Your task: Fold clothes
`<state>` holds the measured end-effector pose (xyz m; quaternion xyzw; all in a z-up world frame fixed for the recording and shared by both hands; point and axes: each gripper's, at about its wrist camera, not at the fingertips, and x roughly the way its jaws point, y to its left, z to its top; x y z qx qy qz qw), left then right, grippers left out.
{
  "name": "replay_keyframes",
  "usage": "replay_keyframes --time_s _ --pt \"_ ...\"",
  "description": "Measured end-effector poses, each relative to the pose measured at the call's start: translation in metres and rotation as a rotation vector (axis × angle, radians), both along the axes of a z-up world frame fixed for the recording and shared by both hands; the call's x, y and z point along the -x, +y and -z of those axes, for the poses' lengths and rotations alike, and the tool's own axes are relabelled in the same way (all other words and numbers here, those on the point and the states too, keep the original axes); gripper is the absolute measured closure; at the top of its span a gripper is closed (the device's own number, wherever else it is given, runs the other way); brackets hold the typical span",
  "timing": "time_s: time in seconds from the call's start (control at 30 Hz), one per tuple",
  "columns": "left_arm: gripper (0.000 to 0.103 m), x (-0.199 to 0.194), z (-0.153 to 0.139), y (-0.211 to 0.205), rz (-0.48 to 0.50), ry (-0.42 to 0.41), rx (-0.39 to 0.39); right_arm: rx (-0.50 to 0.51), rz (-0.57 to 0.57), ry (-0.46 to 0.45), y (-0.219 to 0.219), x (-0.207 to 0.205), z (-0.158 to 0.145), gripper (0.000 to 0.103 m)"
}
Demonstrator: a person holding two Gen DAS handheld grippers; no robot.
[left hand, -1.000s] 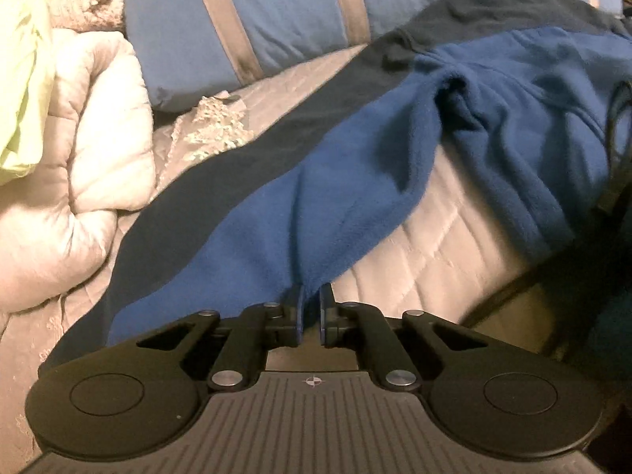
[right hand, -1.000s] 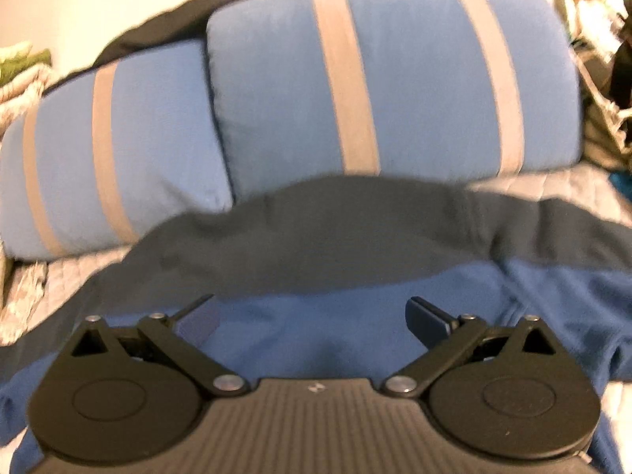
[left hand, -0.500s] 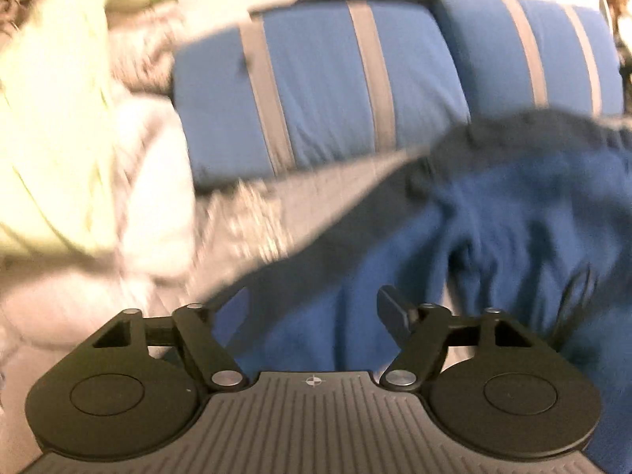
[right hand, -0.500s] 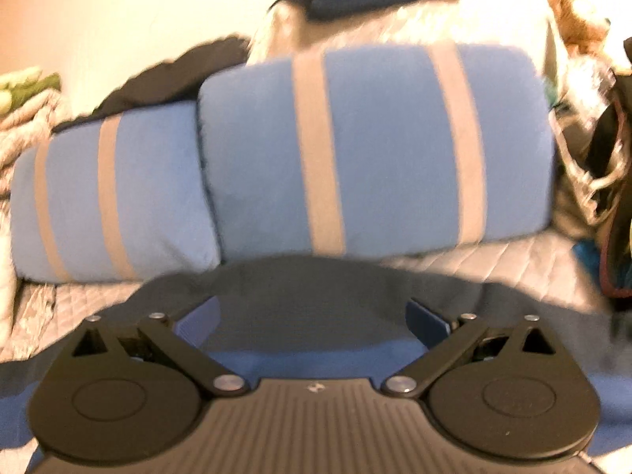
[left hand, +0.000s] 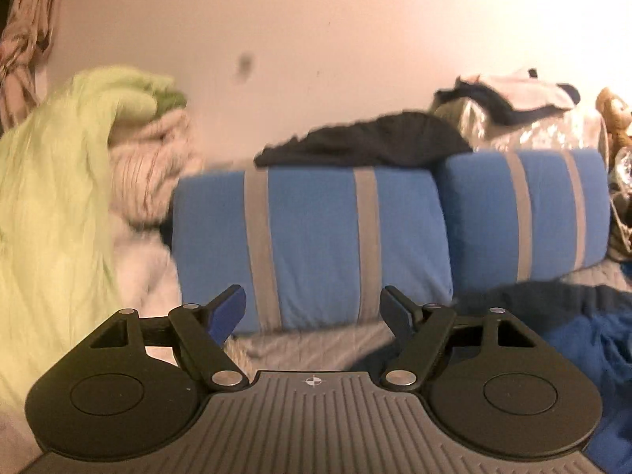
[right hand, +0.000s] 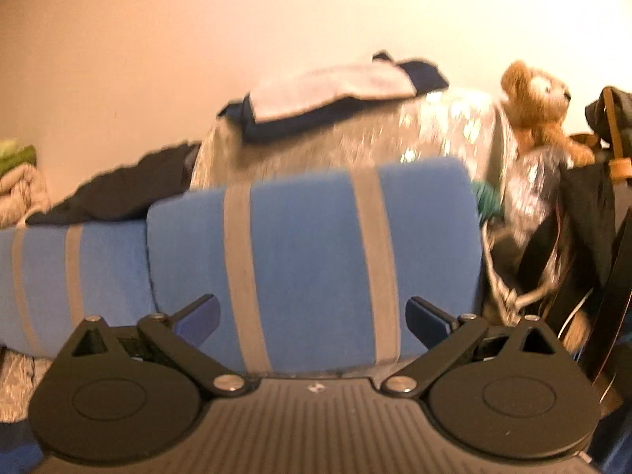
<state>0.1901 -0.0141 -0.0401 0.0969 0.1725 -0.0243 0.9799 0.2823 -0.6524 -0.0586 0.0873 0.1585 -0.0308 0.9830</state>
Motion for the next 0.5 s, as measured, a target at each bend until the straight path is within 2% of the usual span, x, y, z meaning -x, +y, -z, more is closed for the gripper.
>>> replay_keyframes --time_s 0.17,0.3,0.5 --pt "0.028 -0.013 -0.017 -0.009 0.022 -0.025 0.062 0.032 0.058 -0.058 -0.021 -0.007 -0.033 0.0" --pt "0.028 -0.027 -0.023 -0.019 0.04 -0.021 0.072 0.083 0.086 -0.101 -0.031 -0.014 -0.054 0.0" --pt "0.028 -0.044 -0.044 -0.033 0.079 -0.039 0.123 0.103 0.116 -0.111 -0.045 -0.033 -0.086 0.0"
